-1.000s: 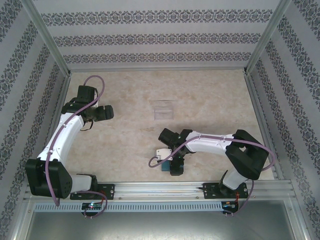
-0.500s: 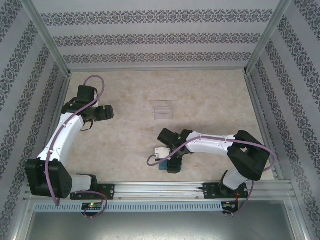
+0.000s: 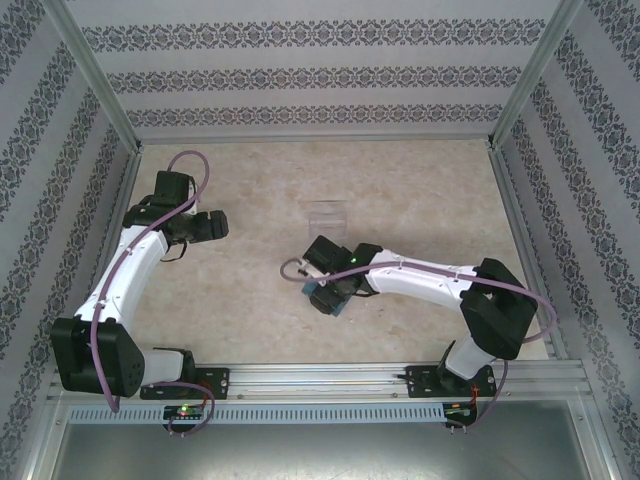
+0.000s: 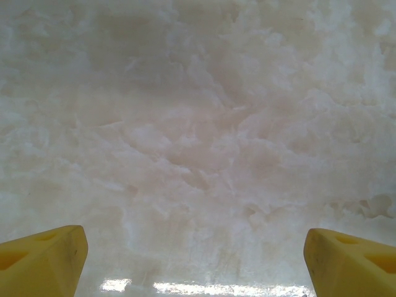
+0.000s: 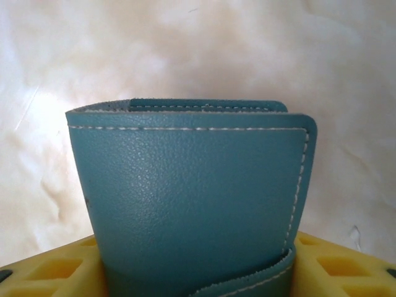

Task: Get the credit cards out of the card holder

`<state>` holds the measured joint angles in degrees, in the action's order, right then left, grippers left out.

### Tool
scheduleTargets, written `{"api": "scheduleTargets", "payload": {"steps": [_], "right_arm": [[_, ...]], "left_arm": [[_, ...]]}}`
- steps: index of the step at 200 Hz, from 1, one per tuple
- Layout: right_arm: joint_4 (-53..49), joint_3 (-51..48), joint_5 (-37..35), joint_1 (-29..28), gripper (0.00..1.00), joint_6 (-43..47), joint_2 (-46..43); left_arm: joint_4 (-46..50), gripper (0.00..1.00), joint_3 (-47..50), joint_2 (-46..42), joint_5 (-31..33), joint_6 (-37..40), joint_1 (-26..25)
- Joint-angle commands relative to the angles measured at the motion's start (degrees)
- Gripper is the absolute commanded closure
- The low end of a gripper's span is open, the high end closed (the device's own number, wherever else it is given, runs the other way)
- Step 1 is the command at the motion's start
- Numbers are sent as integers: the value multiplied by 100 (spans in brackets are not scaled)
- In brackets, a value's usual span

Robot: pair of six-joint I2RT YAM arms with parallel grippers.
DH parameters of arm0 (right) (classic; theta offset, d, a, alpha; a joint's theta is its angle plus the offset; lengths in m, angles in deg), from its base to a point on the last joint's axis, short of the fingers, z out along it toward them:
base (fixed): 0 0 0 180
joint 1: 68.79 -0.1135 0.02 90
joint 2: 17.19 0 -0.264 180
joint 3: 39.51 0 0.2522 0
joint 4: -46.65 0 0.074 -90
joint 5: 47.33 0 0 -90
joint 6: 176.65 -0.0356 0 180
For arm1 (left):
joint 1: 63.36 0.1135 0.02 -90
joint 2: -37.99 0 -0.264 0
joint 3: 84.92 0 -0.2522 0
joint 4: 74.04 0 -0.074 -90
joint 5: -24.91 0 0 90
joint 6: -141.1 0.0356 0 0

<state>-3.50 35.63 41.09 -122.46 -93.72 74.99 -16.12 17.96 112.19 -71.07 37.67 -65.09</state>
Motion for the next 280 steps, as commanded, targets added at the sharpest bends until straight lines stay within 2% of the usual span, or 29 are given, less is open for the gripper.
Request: {"api": "scheduleTargets", "payload": {"steps": [1,15,43,73,119,174,198,246,280], "right_arm": [[-551,312,-332,184,47,-1921,230],[-604,371,-313,208,48,-2571,310],[-348,381,-508,200,41,-3838,354],[-441,730,-792,172,37,-4519,788],[-520,1175,-1014,177,36,-4631,1311],[-471,1488,-950,195,34,-4608,1867],[-401,1507,-855,191,30,-4606,1966],[-500,1454,-915,233,17,-4506,1537],[-537,1203,-817,329,17,-4345,986]], "left_arm": [[54,10,15,-30,-112,113,86],[66,10,7,-24,-172,118,88],[65,10,24,-35,-185,114,86],[68,10,43,-36,-254,104,86],[67,10,46,4,-341,104,86],[113,11,30,86,-379,112,86],[95,11,42,87,-379,104,77],[62,13,64,122,-621,-29,13],[-76,15,71,235,-1105,-422,-218]]}}
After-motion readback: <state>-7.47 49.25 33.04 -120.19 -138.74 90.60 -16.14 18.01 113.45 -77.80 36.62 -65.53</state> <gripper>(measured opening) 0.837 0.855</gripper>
